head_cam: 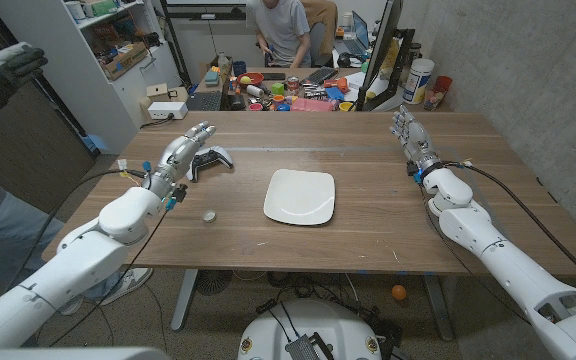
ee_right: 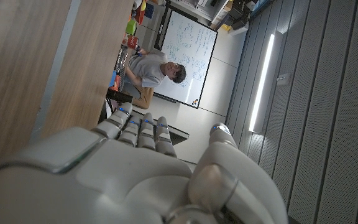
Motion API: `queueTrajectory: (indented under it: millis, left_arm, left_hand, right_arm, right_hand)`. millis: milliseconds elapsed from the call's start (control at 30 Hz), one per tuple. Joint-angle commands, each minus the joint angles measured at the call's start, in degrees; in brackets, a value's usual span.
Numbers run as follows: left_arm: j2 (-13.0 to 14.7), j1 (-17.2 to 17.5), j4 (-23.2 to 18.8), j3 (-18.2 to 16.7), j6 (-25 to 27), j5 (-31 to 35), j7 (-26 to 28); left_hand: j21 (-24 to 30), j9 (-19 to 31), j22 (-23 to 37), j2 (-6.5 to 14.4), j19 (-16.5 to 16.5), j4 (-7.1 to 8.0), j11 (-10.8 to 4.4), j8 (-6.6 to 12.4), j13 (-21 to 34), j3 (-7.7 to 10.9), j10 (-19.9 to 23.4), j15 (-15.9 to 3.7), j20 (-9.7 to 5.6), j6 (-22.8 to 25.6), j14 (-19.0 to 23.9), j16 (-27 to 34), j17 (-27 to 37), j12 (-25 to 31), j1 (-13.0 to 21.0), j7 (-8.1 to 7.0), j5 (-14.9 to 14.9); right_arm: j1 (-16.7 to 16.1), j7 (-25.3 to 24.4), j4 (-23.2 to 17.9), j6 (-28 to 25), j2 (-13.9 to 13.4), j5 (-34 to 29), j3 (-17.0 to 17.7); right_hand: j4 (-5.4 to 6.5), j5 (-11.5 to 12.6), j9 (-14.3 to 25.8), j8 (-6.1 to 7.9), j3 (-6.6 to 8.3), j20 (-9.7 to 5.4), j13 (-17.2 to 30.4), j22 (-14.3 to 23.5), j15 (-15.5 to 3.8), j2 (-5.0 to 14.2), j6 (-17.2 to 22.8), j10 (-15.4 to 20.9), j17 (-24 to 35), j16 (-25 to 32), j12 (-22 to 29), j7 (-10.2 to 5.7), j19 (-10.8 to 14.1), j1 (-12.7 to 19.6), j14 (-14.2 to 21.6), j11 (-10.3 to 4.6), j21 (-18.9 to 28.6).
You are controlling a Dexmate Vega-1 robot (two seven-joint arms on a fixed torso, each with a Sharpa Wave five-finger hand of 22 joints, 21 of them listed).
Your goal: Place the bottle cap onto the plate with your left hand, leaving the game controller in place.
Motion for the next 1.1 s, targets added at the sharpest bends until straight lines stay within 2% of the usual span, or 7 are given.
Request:
queueTrajectory:
  millis: [33,267,533,600,700,800,1100]
  left_arm:
    - [7.82,20.68,-21.02,-21.78,25.83,19.78,-1.85]
    - [15.01,21.33,-28.71,-24.81,45.49,32.82,-16.32]
    - [31.38,15.90,-29.99,-20.69,58.35,40.87,-37.69]
    - [35.50,10.97,-29.49,-15.54,59.66,40.24,-40.96]
    - [35.50,-6.17,-29.50,3.09,57.97,46.36,-48.57]
    - [31.15,-20.41,-28.72,20.56,58.16,58.51,-57.15]
    - [21.65,-27.93,-22.97,35.57,58.10,75.07,-63.40]
  left_hand:
    - [-0.81,0.29,0.22,-1.18,-3.58,-3.72,-0.53,0.52,0.72,1.04,-0.07,0.62,1.90,-0.94,0.13,0.43,0.31,0.54,4.92,-0.41,0.08]
    - [-1.35,0.43,0.24,-2.33,-6.52,-6.21,0.13,0.68,1.27,1.65,0.36,2.12,3.73,-1.52,-0.43,0.38,0.48,1.00,9.31,0.33,0.58]
    - [-1.95,0.71,0.33,-3.91,-13.24,-6.78,2.49,0.94,2.28,1.84,0.41,5.15,5.46,-2.12,-2.48,0.20,0.77,1.48,15.02,2.23,0.80]
    - [-1.88,0.77,0.36,-4.29,-14.28,-6.66,2.89,1.17,2.50,1.70,1.26,5.93,5.51,-1.71,-2.64,0.31,0.81,1.92,15.72,2.59,0.77]
    - [-1.24,1.07,0.48,-5.35,-17.19,-5.83,4.16,2.68,3.58,0.87,8.79,6.75,5.57,1.77,-1.62,1.36,0.90,4.95,17.63,4.46,0.64]
    - [-1.01,1.18,0.52,-5.58,-17.76,-5.54,4.46,3.50,3.99,0.49,10.65,7.25,5.59,3.91,-1.31,1.59,0.89,5.61,18.17,4.61,0.61]
    - [-0.85,1.28,0.58,-5.66,-18.48,-4.70,4.81,3.54,4.37,-0.26,9.38,7.48,5.62,4.31,-1.66,1.60,0.97,4.97,17.68,4.62,0.45]
  right_arm:
    - [1.02,-0.87,0.74,-0.81,0.71,-0.70,-0.60]
    - [1.70,-0.68,2.13,-0.11,1.44,-0.03,-0.16]
    - [3.88,-0.90,3.53,1.41,1.98,0.19,0.93]
    - [4.33,-1.29,3.59,1.72,2.13,0.08,1.14]
    - [5.19,-1.43,4.10,2.27,2.48,-0.09,1.27]
    - [5.98,-1.32,4.65,2.82,2.91,-0.14,1.28]
    - [6.90,0.02,5.67,4.01,3.45,0.21,1.23]
  right_hand:
    - [-0.03,0.41,0.31,-0.23,0.05,0.36,0.10,0.11,0.38,-0.19,0.41,0.13,0.32,0.17,0.14,-0.23,0.25,0.06,0.39,0.10,-0.19]
    - [0.00,0.41,0.31,-0.27,-0.05,0.47,0.11,0.11,0.45,-0.31,0.61,0.27,0.35,0.15,0.07,-0.48,0.13,-0.09,0.50,0.10,-0.34]
    - [0.10,0.41,0.33,-0.41,-0.23,0.51,0.12,0.12,0.47,-0.49,0.60,0.24,0.40,0.12,-0.11,-0.66,0.10,-0.39,0.55,0.13,-0.47]
    - [0.14,0.42,0.33,-0.44,-0.26,0.52,0.12,0.13,0.37,-0.51,0.62,0.13,0.41,0.07,-0.20,-0.63,0.07,-0.46,0.47,0.08,-0.52]
    - [0.17,0.43,0.33,-0.56,-0.31,0.51,0.13,0.13,0.50,-0.54,0.44,0.16,0.43,0.06,-0.24,-0.79,-0.03,-0.56,0.49,0.06,-0.60]
    - [0.22,0.44,0.34,-0.69,-0.37,0.65,0.13,0.13,0.53,-0.59,0.26,0.05,0.44,-0.04,-0.37,-0.88,-0.36,-0.68,0.29,0.19,-0.79]
    - [0.31,0.47,0.35,-0.85,-0.55,0.84,0.15,0.14,0.54,-0.76,0.19,-0.11,0.47,-0.14,-0.63,-1.06,-0.57,-0.98,0.11,0.24,-1.00]
